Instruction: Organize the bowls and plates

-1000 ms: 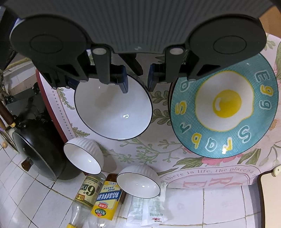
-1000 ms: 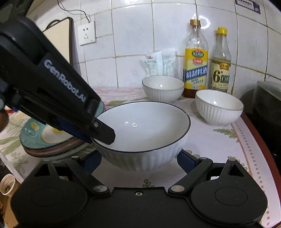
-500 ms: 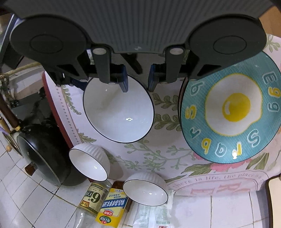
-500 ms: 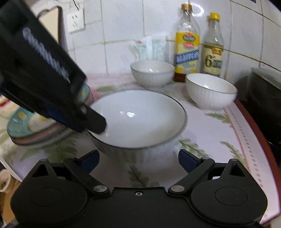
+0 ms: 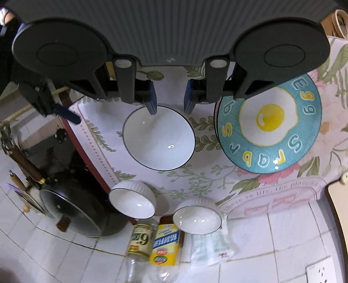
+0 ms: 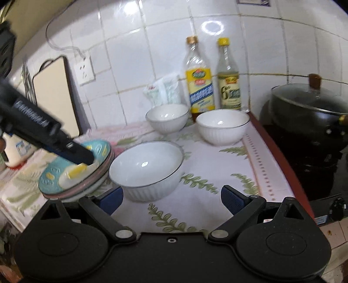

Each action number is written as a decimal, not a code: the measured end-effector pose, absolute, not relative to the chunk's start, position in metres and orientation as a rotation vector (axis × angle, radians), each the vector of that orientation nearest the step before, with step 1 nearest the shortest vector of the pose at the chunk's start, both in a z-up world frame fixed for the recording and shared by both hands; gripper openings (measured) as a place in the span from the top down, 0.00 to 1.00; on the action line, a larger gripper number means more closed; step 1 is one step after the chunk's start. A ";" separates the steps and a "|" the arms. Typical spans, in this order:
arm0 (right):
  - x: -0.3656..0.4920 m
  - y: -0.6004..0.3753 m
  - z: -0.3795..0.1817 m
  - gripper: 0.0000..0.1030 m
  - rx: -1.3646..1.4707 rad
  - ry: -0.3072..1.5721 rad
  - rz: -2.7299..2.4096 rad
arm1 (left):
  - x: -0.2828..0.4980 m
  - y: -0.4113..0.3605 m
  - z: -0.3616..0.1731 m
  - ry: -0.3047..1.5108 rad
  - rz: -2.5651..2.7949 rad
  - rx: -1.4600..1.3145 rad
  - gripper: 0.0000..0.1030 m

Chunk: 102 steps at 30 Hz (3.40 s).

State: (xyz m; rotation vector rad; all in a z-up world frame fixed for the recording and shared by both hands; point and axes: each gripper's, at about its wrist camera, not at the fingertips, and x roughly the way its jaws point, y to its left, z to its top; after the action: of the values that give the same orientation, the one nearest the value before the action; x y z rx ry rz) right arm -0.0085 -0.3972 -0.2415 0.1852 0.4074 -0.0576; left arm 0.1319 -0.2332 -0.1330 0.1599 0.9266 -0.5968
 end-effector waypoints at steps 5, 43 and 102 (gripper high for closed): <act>-0.028 -0.407 -0.228 0.04 0.213 0.301 -0.130 | 0.122 -0.236 -0.122 0.901 -0.604 0.167 0.74; 0.104 -0.530 -0.215 0.45 0.714 0.367 -0.171 | 0.260 -0.329 -0.127 0.762 -0.653 0.106 0.74; 0.104 -0.506 -0.192 0.84 0.912 0.597 -0.216 | 0.218 -0.323 -0.135 0.947 -0.654 0.006 0.90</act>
State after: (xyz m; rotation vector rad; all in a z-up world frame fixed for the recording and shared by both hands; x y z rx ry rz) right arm 0.1037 -0.5056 -0.1921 0.9122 0.5968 -0.2161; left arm 0.2184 -0.3230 -0.1352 0.0056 0.9472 -0.6537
